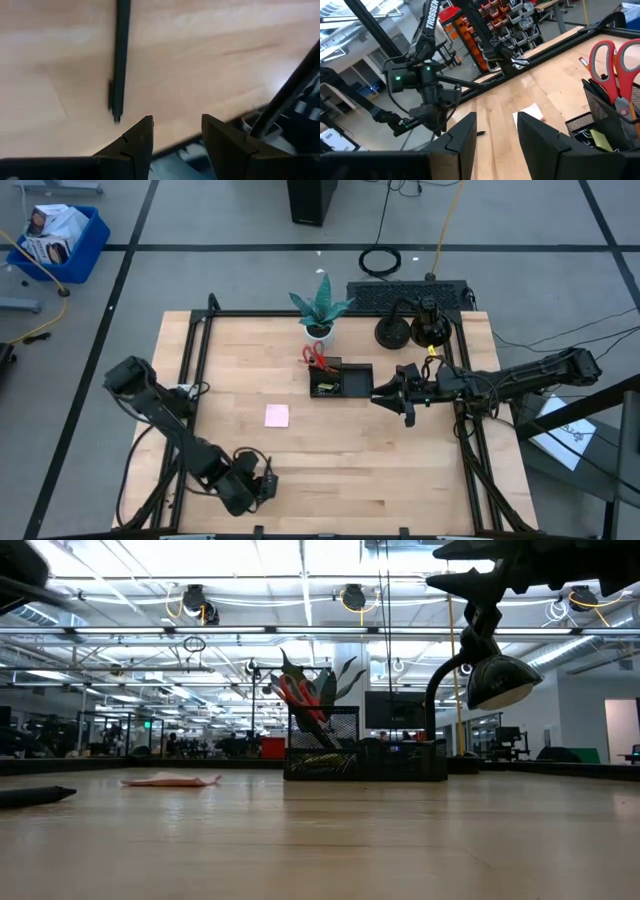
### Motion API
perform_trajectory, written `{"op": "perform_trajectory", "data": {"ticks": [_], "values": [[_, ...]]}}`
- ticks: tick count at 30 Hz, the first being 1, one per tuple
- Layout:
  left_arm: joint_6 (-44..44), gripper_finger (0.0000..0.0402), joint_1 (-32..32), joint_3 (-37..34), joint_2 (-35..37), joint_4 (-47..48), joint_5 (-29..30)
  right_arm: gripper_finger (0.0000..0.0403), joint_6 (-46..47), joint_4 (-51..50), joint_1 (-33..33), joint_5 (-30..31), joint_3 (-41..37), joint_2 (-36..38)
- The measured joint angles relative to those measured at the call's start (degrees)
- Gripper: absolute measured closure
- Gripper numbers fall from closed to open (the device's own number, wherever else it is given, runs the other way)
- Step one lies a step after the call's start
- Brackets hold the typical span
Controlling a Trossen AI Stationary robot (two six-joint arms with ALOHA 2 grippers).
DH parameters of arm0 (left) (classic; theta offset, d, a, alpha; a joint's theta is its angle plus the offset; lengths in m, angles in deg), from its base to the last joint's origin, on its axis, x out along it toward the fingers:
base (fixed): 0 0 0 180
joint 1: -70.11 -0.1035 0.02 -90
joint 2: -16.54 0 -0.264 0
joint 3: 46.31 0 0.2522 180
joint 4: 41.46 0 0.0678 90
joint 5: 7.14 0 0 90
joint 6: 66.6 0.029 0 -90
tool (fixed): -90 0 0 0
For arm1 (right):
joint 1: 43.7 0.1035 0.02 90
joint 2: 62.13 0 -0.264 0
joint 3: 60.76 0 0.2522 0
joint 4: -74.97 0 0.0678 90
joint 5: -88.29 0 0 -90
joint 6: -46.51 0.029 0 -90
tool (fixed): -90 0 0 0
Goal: Pick and place office supplies into organizer
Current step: Put the black pen into the black desk organizer
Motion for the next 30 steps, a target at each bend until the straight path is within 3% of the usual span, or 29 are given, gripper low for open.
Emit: {"op": "perform_trajectory", "data": {"ticks": [5, 24, 30], "values": [[1.4, 0.0232, -0.6, 5.2, -4.5, 12.5, -3.8, 0.0271, 0.2, -0.1, 0.0, 0.0, 0.0, 0.0], [3.7, 0.0232, -0.5, 6.2, -10.9, 9.7, -8.6, 0.0272, 1.7, -1.1, 0.0, 0.0, 0.0, 0.0], [6.7, 0.0232, -0.9, 6.2, -10.9, 13.6, -8.3, 0.0273, 1.6, -1.1, 0.0, 0.0, 0.0, 0.0]]}}
